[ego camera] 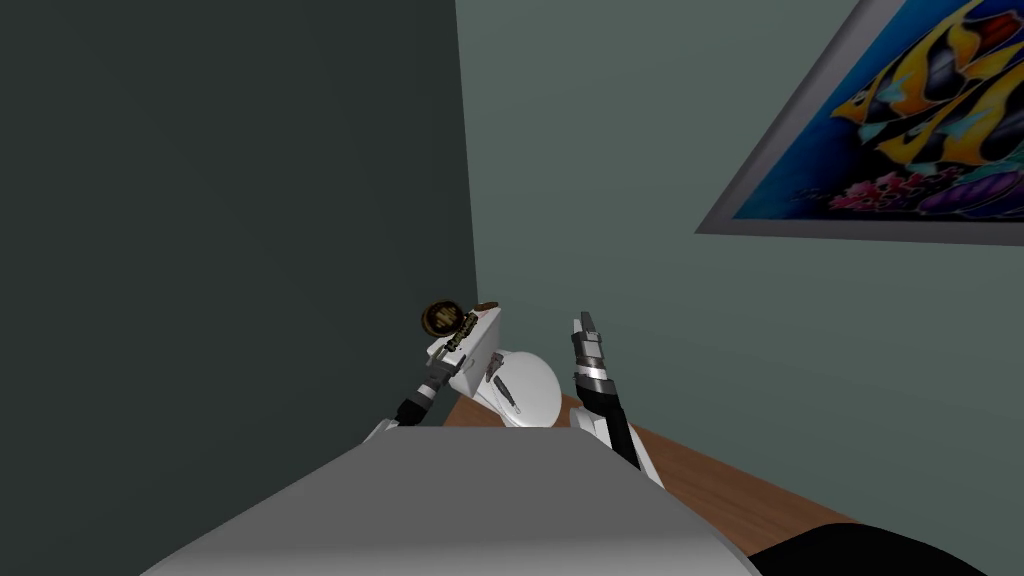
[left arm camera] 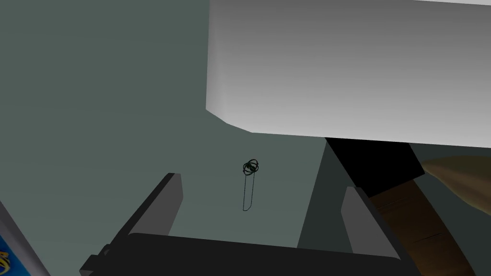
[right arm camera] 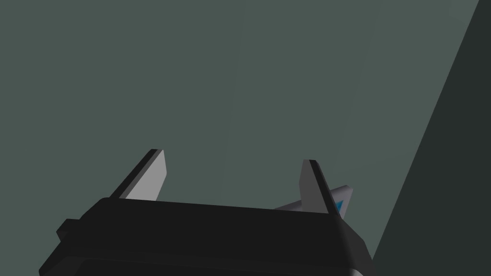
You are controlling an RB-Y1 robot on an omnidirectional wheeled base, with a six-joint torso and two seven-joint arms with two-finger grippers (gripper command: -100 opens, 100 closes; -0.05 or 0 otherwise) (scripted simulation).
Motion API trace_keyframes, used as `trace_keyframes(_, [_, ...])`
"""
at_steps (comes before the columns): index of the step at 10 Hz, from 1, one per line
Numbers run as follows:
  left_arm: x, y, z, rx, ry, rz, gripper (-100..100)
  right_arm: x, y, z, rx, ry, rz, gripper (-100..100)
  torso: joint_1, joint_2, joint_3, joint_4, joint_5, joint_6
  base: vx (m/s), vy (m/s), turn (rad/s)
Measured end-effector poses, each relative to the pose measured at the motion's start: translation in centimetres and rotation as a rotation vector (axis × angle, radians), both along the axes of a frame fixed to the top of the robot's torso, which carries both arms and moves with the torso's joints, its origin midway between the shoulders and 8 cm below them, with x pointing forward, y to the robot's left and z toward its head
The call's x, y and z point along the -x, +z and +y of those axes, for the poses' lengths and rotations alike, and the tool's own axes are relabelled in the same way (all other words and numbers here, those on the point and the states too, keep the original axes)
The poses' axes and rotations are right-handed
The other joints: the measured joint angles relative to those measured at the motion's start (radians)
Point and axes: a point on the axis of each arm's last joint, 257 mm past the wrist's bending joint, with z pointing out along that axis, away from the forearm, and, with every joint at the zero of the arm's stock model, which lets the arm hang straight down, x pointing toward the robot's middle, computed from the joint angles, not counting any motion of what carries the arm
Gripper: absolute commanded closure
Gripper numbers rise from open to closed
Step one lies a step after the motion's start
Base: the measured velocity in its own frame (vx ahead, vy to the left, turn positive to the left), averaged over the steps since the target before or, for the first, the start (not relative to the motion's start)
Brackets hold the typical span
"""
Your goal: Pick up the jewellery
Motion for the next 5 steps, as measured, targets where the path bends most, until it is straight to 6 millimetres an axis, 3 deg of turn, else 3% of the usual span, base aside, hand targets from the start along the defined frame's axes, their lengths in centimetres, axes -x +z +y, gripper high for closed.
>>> trace_keyframes(5, [0.01, -0.05, 0.0, -0.001, 0.0, 0.002, -100, 0.0, 0.0, 0.0, 0.0, 0.0, 0.0, 0, 0.0, 0.0, 0.0, 0.0, 0.0, 0.0, 0.0, 0.0, -0.001])
